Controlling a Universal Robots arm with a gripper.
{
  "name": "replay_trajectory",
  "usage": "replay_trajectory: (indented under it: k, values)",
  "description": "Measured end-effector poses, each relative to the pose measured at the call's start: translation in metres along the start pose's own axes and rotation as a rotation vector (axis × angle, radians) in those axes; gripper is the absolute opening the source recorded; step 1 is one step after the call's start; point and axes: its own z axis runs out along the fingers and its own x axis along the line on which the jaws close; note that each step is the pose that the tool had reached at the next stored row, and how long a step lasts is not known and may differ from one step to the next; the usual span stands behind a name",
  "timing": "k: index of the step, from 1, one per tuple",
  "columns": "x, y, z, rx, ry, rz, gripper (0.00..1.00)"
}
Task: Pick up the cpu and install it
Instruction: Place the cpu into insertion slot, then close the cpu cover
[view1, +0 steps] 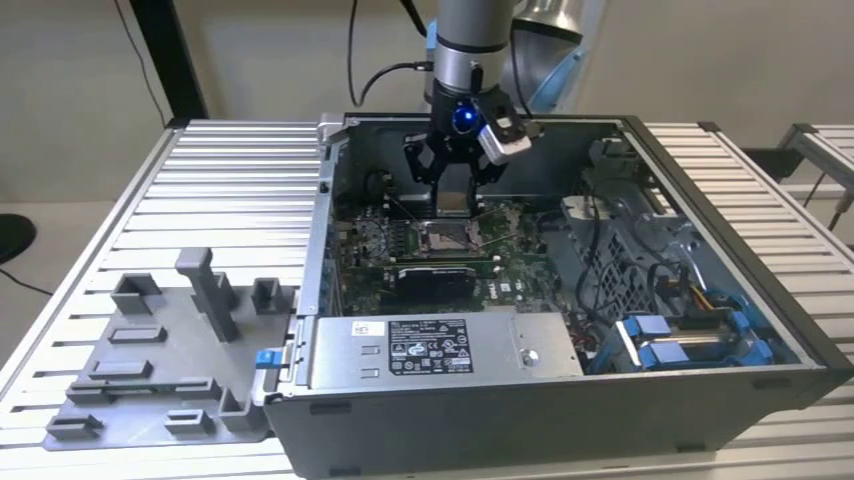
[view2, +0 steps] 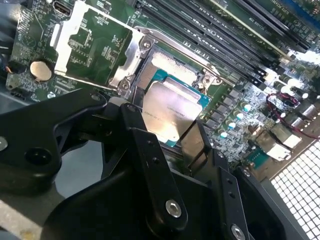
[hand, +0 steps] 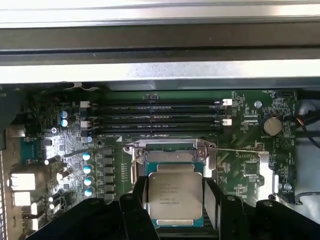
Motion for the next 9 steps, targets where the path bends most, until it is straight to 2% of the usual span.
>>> replay_trajectory:
  k: [9]
  values:
    - [0.0,0.0014,0.0165,0.0001,0.0001,0.0,0.0]
